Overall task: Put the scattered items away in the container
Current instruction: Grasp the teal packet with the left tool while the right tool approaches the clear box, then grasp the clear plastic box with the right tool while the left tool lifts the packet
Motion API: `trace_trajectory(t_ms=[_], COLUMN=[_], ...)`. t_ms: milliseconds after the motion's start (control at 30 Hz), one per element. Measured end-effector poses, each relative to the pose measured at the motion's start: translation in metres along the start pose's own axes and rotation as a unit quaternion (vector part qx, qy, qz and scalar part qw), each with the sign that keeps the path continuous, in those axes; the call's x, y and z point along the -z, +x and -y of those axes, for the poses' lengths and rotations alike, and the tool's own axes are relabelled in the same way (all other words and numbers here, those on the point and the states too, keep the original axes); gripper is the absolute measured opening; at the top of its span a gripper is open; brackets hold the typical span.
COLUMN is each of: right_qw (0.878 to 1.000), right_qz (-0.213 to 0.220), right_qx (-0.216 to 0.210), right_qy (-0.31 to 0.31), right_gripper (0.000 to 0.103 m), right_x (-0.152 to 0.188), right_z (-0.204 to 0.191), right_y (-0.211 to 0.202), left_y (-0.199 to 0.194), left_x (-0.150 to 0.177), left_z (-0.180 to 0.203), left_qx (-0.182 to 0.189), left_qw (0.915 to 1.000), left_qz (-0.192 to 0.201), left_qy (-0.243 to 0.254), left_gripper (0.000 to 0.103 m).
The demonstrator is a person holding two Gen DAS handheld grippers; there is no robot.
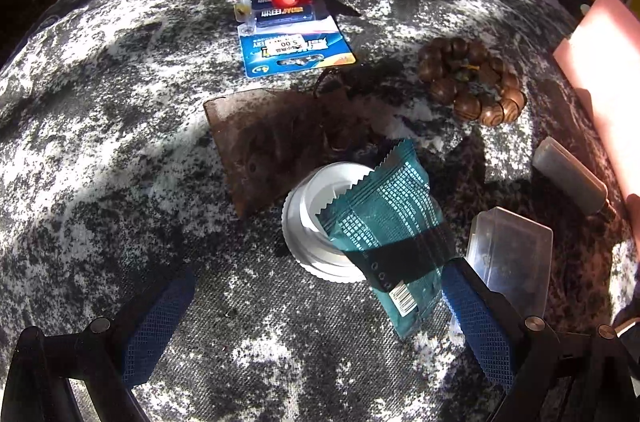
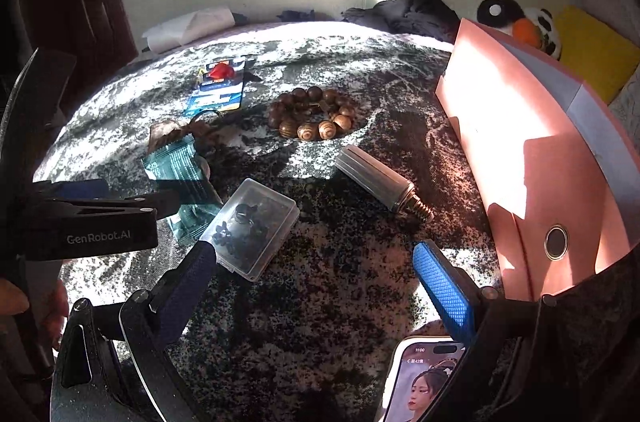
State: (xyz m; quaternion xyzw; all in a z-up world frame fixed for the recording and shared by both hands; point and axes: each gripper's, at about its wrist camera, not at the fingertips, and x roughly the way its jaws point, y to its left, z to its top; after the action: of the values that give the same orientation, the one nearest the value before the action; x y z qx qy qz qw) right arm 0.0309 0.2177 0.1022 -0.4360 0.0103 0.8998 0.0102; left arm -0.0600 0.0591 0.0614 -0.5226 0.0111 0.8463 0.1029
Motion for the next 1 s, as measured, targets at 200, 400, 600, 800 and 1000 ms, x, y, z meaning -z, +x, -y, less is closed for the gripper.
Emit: trace_trajectory(t_ms=[200,400,600,800,1000], right_qw=[1.0,1.0,1.0,0.999,0.998], right_qz=[-0.009,-0.014,-0.02,-0.026,-0.031], right_qx=[0.003,0.003,-0.007,-0.019,-0.025], right_qy=[0.006,0.008,-0.008,-0.027,-0.038], right_gripper=[0.101,0.101,0.101,0.101,0.1], right_x=[0.001,0.0,0.0,-0.001,-0.003], right_z=[0.01,0.013,-0.003,-0.021,-0.033], right_y=[0.009,0.015,0.022,0.032,0.045], left_y=[0.023,0.021,0.01,0.003,-0.001], left_x=[-0.009,0.003,0.013,0.022,0.035], left_z=[0.017,-0.004,-0.037,-0.056,-0.037], left_qx=[-0.003,-0.013,-0.052,-0.029,0.041], left_qw=[0.9999,0.9997,0.9982,0.9982,0.9984], left_qz=[-0.011,-0.016,-0.012,-0.015,-0.028], left_qy=[0.002,-0.01,-0.027,-0.05,-0.027], left_gripper=[0.101,0.102,0.102,0.101,0.101])
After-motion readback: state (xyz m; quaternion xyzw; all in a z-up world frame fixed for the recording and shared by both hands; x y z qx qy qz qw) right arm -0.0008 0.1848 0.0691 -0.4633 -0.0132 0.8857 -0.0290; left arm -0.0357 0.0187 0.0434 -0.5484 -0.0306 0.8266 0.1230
